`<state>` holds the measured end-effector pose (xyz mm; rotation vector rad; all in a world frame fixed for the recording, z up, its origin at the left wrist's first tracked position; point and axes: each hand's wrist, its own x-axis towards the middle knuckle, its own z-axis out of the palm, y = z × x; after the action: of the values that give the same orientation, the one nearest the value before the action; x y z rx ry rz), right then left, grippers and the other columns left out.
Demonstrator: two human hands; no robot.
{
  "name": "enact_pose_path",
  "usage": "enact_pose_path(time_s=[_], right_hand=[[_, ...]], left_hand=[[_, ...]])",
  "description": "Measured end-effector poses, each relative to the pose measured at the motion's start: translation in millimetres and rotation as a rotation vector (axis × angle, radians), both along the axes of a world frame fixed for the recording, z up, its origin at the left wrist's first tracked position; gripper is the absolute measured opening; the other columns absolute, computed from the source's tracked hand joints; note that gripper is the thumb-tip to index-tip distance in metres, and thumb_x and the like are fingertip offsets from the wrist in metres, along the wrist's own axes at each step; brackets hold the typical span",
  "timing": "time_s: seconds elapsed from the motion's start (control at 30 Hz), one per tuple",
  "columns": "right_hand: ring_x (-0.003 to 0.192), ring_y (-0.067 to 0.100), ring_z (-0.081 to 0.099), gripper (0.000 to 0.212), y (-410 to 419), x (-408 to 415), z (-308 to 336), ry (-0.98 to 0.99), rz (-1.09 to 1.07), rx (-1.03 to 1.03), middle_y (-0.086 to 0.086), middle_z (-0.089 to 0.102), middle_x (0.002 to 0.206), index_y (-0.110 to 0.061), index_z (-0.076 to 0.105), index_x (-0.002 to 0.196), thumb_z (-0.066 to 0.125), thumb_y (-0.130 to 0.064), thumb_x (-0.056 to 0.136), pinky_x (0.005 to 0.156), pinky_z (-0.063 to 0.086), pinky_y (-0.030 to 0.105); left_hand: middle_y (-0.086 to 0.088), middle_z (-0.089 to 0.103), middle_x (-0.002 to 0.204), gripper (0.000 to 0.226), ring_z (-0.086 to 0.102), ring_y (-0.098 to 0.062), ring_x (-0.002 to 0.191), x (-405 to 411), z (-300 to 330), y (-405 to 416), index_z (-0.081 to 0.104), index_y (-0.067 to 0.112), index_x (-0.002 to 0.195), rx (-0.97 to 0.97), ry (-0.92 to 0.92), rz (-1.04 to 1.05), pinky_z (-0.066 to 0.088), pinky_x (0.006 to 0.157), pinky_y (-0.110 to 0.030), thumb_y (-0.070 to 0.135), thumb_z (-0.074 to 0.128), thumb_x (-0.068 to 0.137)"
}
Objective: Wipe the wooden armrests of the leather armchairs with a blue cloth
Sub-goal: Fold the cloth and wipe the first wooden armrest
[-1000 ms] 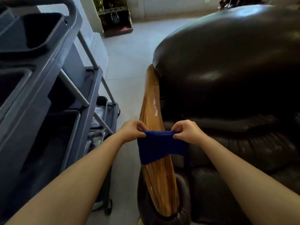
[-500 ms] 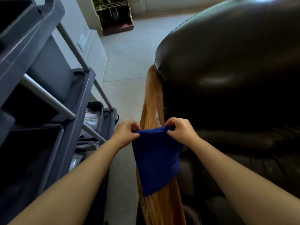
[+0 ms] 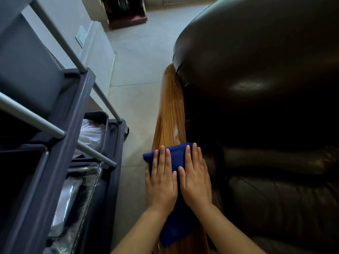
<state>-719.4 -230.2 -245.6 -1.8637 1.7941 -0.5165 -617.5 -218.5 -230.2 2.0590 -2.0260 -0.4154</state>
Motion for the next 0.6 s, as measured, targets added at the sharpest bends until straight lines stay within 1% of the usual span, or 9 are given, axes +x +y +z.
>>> enact_pose_path(time_s=[0.03, 0.07, 0.17, 0.27, 0.37, 0.47, 0.53, 0.6], right_hand=[[0.139, 0.004, -0.024, 0.059, -6, 1, -2, 0.002, 0.015, -0.019, -0.011, -0.029, 0.149, -0.036, -0.027, 0.136, 0.008, -0.047, 0.089, 0.117, -0.002, 0.033], [0.139, 0.005, -0.023, 0.059, -13, 1, -3, 0.013, 0.035, -0.04, -0.01, -0.028, 0.15, -0.037, -0.027, 0.136, 0.01, -0.046, 0.09, 0.117, -0.001, 0.033], [0.14, 0.007, -0.023, 0.059, -31, 3, -3, 0.037, 0.078, -0.067, -0.007, -0.025, 0.151, -0.038, -0.025, 0.137, 0.012, -0.044, 0.092, 0.116, 0.0, 0.034], [0.139, 0.005, -0.024, 0.06, -47, 4, -1, -0.022, 0.08, -0.061, -0.01, -0.027, 0.15, -0.04, -0.025, 0.137, 0.014, -0.043, 0.092, 0.116, 0.002, 0.034], [0.138, 0.002, -0.024, 0.06, -65, 6, 1, -0.064, 0.078, -0.061, -0.013, -0.03, 0.149, -0.041, -0.026, 0.136, 0.014, -0.044, 0.091, 0.115, 0.0, 0.03], [0.137, 0.0, -0.026, 0.058, -88, 8, 1, -0.077, 0.068, -0.064, -0.013, -0.027, 0.149, -0.036, -0.021, 0.138, 0.014, -0.044, 0.091, 0.113, -0.003, 0.023], [0.135, -0.002, -0.028, 0.059, -104, 10, 1, -0.084, 0.056, -0.067, -0.015, -0.028, 0.147, -0.035, -0.02, 0.137, 0.019, -0.041, 0.094, 0.111, -0.005, 0.02], [0.133, -0.004, -0.03, 0.062, -122, 11, 1, -0.099, 0.045, -0.074, -0.017, -0.031, 0.145, -0.037, -0.023, 0.136, 0.025, -0.036, 0.097, 0.111, -0.004, 0.019]], left_hand=[[-0.007, 0.001, 0.154, 0.058, 0.002, -0.028, 0.143, 0, -2, -6, 0.002, 0.01, 0.144, -0.018, 0.011, 0.007, 0.011, 0.115, -0.047, 0.032, 0.015, 0.092], [-0.006, 0.001, 0.154, 0.058, 0.001, -0.026, 0.143, 0, -3, -13, 0.001, 0.01, 0.144, -0.026, 0.018, 0.01, 0.01, 0.115, -0.045, 0.033, 0.015, 0.092], [-0.002, -0.009, 0.154, 0.059, -0.008, -0.02, 0.143, 2, -2, -31, -0.008, 0.015, 0.143, -0.018, 0.037, 0.004, 0.005, 0.117, -0.039, 0.036, 0.01, 0.091], [-0.002, -0.009, 0.154, 0.058, -0.007, -0.02, 0.143, 3, 2, -49, -0.007, 0.014, 0.143, -0.017, 0.04, -0.012, 0.005, 0.117, -0.039, 0.036, 0.011, 0.092], [-0.002, -0.008, 0.154, 0.059, -0.007, -0.02, 0.144, 5, 3, -68, -0.006, 0.014, 0.143, -0.023, 0.064, -0.034, 0.005, 0.117, -0.038, 0.036, 0.012, 0.092], [0.0, -0.01, 0.154, 0.059, -0.01, -0.016, 0.144, 9, 2, -92, -0.008, 0.015, 0.143, -0.027, 0.102, -0.059, 0.003, 0.117, -0.035, 0.037, 0.01, 0.091], [0.003, -0.014, 0.153, 0.057, -0.014, -0.012, 0.143, 11, 1, -111, -0.011, 0.018, 0.142, -0.035, 0.11, -0.077, 0.0, 0.117, -0.031, 0.037, 0.009, 0.092], [0.006, -0.015, 0.153, 0.055, -0.016, -0.009, 0.142, 13, -1, -132, -0.012, 0.021, 0.141, -0.045, 0.145, -0.098, -0.003, 0.117, -0.028, 0.031, 0.017, 0.095]])
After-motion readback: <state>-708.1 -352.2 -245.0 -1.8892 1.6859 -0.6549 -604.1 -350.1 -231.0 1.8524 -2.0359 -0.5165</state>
